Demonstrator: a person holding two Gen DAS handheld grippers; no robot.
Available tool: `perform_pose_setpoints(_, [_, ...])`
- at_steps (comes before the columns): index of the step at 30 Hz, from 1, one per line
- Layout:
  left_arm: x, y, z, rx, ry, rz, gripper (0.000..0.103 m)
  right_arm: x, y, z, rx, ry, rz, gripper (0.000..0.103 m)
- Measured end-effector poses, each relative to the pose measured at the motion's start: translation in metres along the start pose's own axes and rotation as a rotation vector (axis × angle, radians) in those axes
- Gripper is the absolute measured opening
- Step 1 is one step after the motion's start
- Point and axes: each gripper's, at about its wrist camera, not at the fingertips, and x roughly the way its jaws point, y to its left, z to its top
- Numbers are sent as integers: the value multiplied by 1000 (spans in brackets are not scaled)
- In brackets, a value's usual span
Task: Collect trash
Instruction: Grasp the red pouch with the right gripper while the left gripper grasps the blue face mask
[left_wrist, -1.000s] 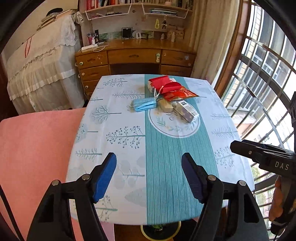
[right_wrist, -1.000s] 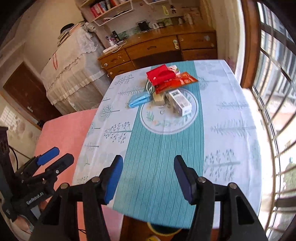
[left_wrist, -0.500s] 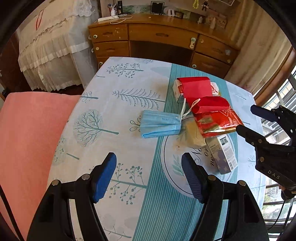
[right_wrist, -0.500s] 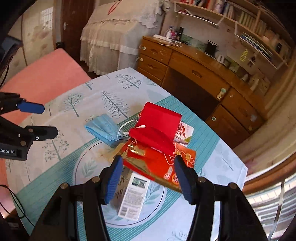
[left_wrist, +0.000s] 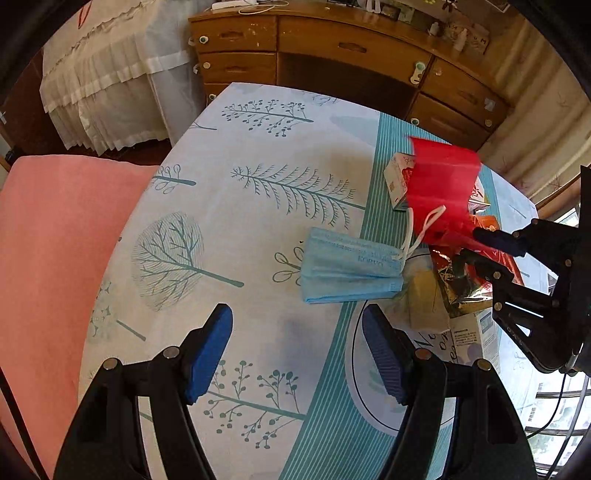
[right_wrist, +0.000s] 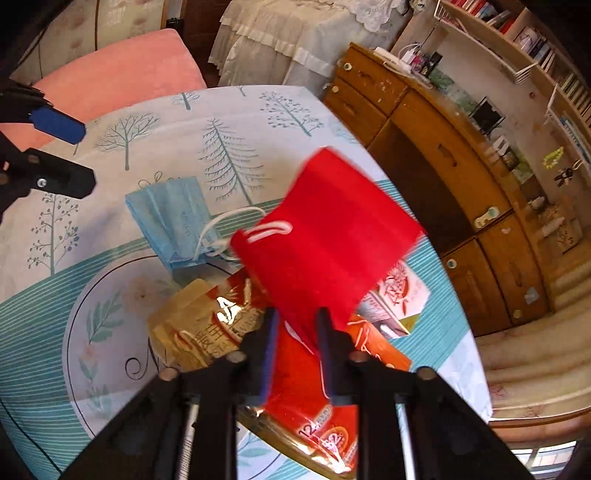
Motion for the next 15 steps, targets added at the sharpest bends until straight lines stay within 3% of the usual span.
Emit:
perform_pose_setpoints(4, [15, -5, 9, -26, 35, -28, 71, -5, -4, -5, 18, -27, 39, 6])
perform_pose_setpoints(7, [28, -7, 14, -92, 70, -40, 71, -17, -12, -8, 82, -61, 80, 4])
perform_pose_setpoints(15, [61, 4, 23, -476, 168, -96, 71, -42, -30, -19, 249, -136, 144, 4])
